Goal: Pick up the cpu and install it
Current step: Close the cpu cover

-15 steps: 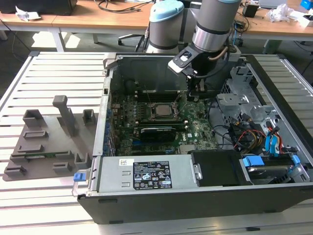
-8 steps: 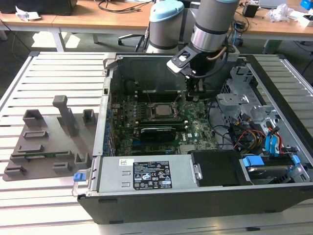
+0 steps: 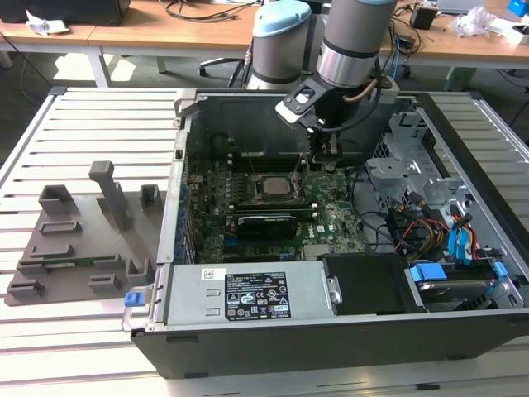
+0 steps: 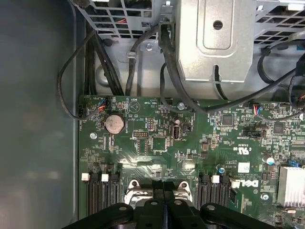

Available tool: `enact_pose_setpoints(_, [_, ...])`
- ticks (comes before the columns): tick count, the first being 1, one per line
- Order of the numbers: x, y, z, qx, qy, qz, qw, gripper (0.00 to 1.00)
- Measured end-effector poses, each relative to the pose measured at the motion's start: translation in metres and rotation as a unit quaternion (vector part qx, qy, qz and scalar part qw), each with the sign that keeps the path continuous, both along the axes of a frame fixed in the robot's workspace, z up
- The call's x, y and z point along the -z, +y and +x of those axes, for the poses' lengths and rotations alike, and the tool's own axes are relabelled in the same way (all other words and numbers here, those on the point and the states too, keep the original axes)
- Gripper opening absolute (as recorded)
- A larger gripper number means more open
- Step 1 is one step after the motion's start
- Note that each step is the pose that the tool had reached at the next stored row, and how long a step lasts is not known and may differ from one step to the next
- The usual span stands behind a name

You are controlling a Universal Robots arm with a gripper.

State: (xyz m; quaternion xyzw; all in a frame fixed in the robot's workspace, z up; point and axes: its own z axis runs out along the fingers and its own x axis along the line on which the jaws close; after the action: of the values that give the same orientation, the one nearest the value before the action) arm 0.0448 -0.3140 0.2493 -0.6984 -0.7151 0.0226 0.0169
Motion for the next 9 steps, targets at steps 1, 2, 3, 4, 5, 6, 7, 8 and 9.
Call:
enact_pose_setpoints(1, [0.0, 0.0, -0.0008, 0.0, 0.0, 0.0, 1.0, 0.11])
enact_pose_setpoints(2, [0.0, 0.0, -0.0012, 0.0, 0.0, 0.0, 1.0, 0.11])
enact_pose_setpoints(3, [0.0, 0.0, -0.0023, 0.0, 0.0, 0.0, 1.0, 0.11])
enact_pose_setpoints(4, [0.0, 0.0, -0.003, 0.0, 0.0, 0.0, 1.0, 0.11])
enact_pose_setpoints(5, [0.0, 0.0, -0.004, 0.0, 0.0, 0.0, 1.0, 0.11])
enact_pose_setpoints(6, [0.0, 0.0, -0.0048, 0.0, 0.0, 0.0, 1.0, 0.11])
enact_pose_setpoints(7, [0.0001, 0.0, -0.0063, 0.0, 0.0, 0.0, 1.0, 0.11])
enact_pose_setpoints(8, [0.0001, 0.0, -0.0071, 0.0, 0.0, 0.0, 1.0, 0.11])
enact_pose_setpoints(9, [0.0001, 0.0, -0.008, 0.0, 0.0, 0.0, 1.0, 0.11])
